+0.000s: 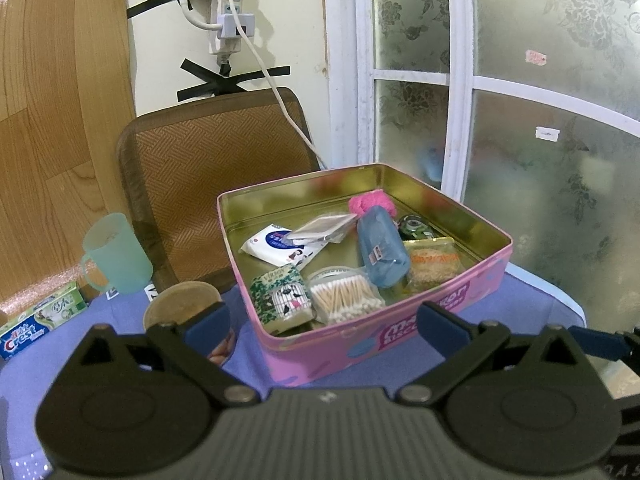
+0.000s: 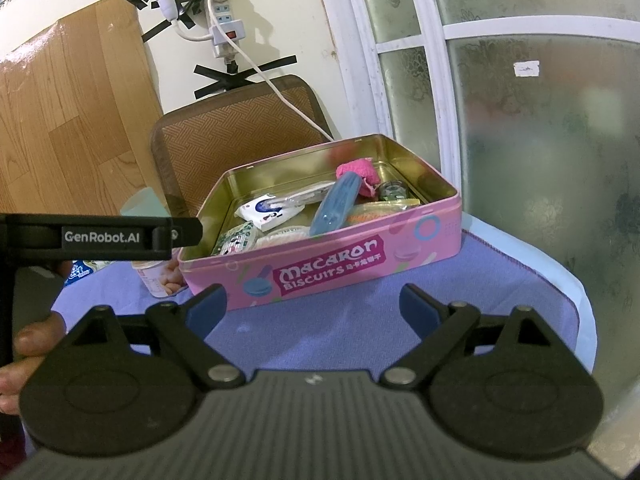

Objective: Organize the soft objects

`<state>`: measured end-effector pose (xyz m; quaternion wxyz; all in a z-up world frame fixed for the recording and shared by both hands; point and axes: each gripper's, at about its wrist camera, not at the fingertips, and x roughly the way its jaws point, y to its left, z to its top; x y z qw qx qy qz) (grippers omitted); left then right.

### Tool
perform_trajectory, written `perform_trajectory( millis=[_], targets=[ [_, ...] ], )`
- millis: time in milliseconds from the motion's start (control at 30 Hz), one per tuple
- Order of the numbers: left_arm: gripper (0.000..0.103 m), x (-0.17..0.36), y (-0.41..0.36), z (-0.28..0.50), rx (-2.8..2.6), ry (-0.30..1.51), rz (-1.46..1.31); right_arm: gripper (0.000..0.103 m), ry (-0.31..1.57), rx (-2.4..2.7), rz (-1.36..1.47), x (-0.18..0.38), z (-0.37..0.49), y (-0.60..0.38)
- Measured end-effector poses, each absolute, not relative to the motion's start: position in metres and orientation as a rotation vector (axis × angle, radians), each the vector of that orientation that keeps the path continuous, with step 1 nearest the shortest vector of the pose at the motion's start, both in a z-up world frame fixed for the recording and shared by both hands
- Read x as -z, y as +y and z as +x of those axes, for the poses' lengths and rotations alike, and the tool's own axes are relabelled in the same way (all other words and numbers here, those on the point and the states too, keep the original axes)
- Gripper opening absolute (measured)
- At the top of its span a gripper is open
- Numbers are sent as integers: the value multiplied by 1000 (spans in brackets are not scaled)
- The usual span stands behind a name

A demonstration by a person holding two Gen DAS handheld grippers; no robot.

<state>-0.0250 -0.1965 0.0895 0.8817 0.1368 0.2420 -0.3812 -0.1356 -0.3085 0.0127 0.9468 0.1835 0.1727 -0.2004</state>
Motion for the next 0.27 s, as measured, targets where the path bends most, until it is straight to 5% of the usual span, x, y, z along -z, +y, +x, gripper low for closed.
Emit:
perform_trajectory(
  millis=[267],
  targets=[
    [103,-96,-195,-35,842,460,266,95,351,408,375,-12,-136,-309]
  ],
)
